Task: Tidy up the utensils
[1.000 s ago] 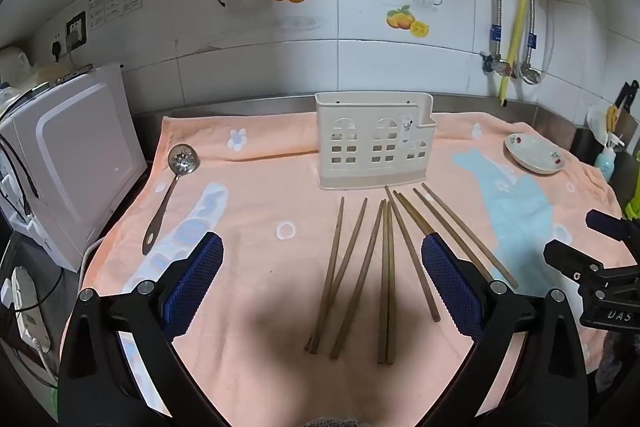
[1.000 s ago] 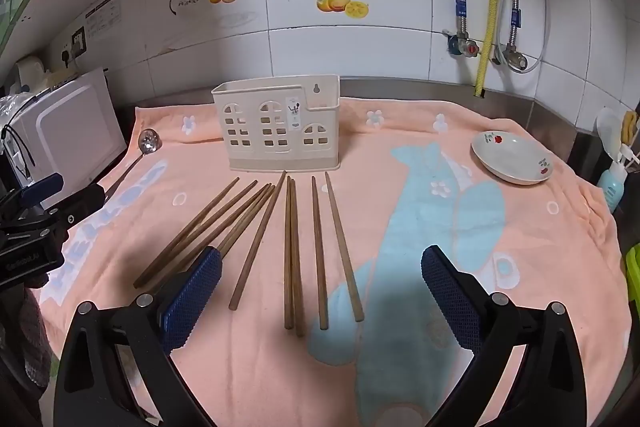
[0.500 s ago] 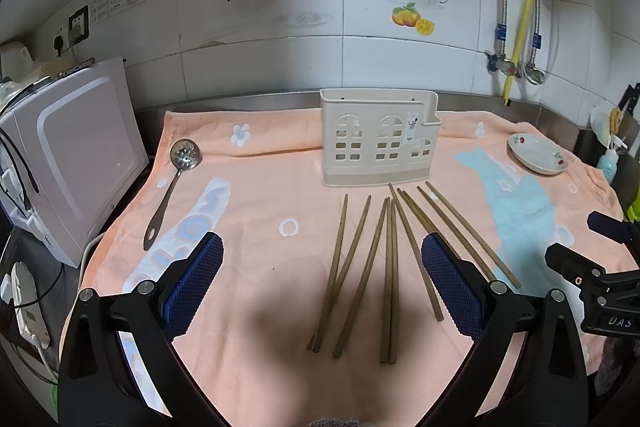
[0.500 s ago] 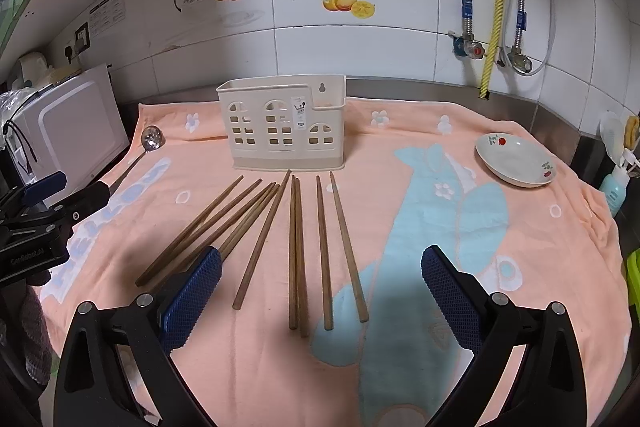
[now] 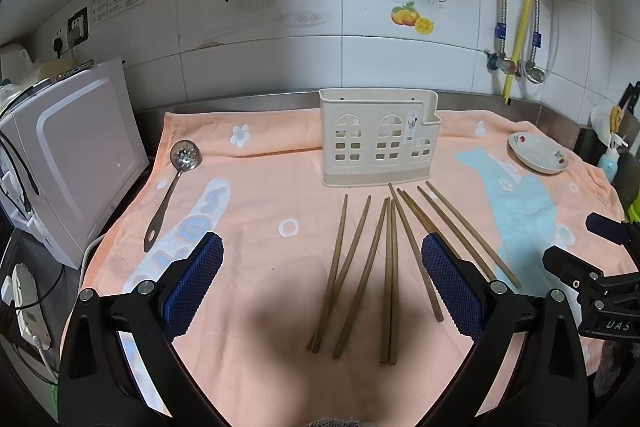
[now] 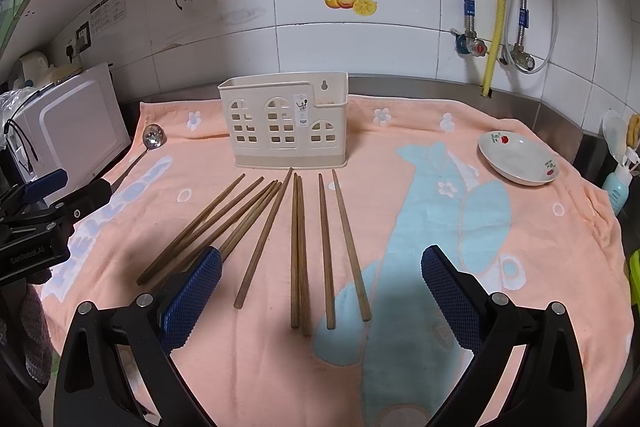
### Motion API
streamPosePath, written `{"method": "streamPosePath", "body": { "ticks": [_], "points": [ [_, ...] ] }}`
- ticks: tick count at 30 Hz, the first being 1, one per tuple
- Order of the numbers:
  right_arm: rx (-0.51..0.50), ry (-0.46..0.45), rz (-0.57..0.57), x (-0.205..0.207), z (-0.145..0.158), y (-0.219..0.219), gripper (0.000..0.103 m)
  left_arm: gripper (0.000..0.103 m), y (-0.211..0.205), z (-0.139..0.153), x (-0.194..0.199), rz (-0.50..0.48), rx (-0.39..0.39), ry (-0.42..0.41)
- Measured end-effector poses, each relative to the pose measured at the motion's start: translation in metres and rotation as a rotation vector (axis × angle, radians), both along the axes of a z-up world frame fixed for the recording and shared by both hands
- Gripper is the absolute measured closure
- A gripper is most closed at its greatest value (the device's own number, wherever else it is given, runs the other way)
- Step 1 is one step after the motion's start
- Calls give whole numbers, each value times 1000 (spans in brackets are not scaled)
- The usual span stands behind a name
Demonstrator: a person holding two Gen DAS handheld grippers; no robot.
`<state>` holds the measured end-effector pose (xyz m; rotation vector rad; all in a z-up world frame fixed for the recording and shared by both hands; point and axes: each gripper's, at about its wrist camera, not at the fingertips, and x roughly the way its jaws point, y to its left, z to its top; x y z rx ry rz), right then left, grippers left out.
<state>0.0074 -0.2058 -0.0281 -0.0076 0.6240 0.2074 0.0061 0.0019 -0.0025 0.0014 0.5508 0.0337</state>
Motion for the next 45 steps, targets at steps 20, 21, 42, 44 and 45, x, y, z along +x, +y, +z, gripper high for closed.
{"method": "streamPosePath", "body": {
  "ticks": [20, 21, 42, 44, 45],
  "points": [
    [-1, 1, 2, 1, 0, 0, 6, 5, 4, -1, 0, 7, 1, -3],
    [2, 2, 2, 1, 0, 0, 6, 5, 4, -1, 0, 7, 1, -2],
    [-11, 25, -14, 12, -12, -7, 7, 5, 20, -19, 13, 53, -3, 57],
    [-13, 31, -14, 14, -14, -8, 7, 6, 23, -23, 15, 59, -4, 69],
    [-14, 34, -13, 16, -16, -8, 7, 6, 24, -25, 16, 59, -2, 75]
  ]
}}
